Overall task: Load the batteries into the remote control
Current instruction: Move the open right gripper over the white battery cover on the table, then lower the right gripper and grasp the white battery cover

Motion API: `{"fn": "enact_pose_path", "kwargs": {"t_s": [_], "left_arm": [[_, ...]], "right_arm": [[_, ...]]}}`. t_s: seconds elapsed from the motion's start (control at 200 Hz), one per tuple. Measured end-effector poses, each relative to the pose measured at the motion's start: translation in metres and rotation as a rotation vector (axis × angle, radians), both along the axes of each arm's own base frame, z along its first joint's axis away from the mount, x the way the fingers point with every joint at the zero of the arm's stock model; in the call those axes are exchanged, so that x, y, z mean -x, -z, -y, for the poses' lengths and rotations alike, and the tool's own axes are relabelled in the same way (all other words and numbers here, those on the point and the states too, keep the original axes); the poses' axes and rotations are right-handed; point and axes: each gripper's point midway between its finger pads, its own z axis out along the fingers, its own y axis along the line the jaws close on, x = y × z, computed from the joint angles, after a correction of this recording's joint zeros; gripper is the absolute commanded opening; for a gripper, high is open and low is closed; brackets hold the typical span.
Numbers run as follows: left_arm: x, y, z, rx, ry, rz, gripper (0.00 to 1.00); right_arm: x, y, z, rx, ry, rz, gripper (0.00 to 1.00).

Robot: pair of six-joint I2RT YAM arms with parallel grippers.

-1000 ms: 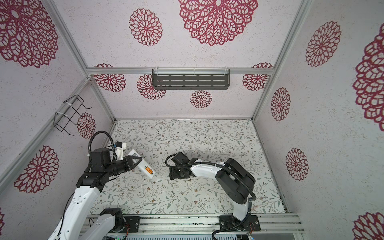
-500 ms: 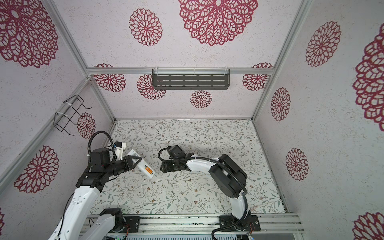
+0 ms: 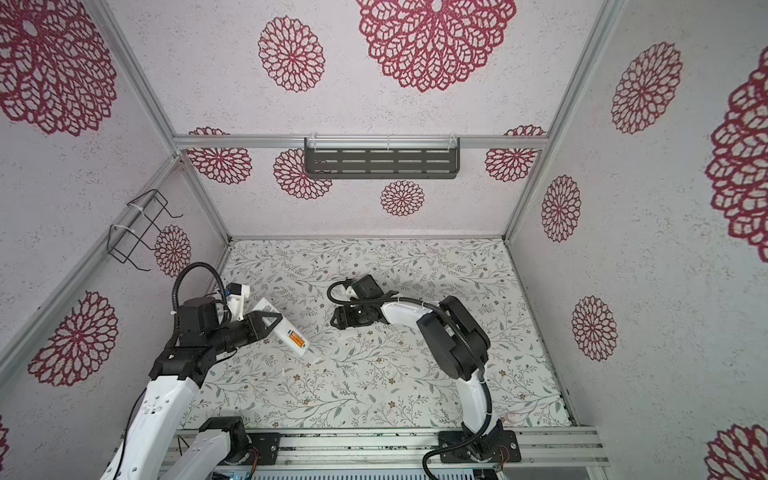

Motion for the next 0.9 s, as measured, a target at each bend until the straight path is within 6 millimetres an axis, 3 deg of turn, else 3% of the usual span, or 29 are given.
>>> {"fn": "enact_pose_path", "kwargs": {"t_s": [0.18, 0.31, 0.511, 0.641, 0.901], "left_arm": [[-0.001, 0.001, -0.002, -0.008, -0.01, -0.001, 0.0], [-0.001, 0.001, -0.002, -0.008, -0.011, 0.0, 0.0], [-0.001, 0.001, -0.002, -0.008, -0.011, 0.0, 0.0], [-0.001, 0.001, -0.002, -0.008, -0.011, 0.0, 0.0], [-0.001, 0.001, -0.002, -0.007, -0.011, -0.001, 0.0]], "right_arm": [[0.017, 0.008, 0.006, -0.015, -0.038, -0.022, 0.7], [0.041, 0.009, 0.013, -0.019, -0.067, -0.039, 0.7], [0.072, 0.01, 0.005, 0.027, -0.123, -0.017, 0.7], [0.072, 0.011, 0.003, 0.105, -0.116, 0.034, 0.69], [0.052, 0.019, 0.015, 0.322, -0.026, 0.129, 0.62]]}}
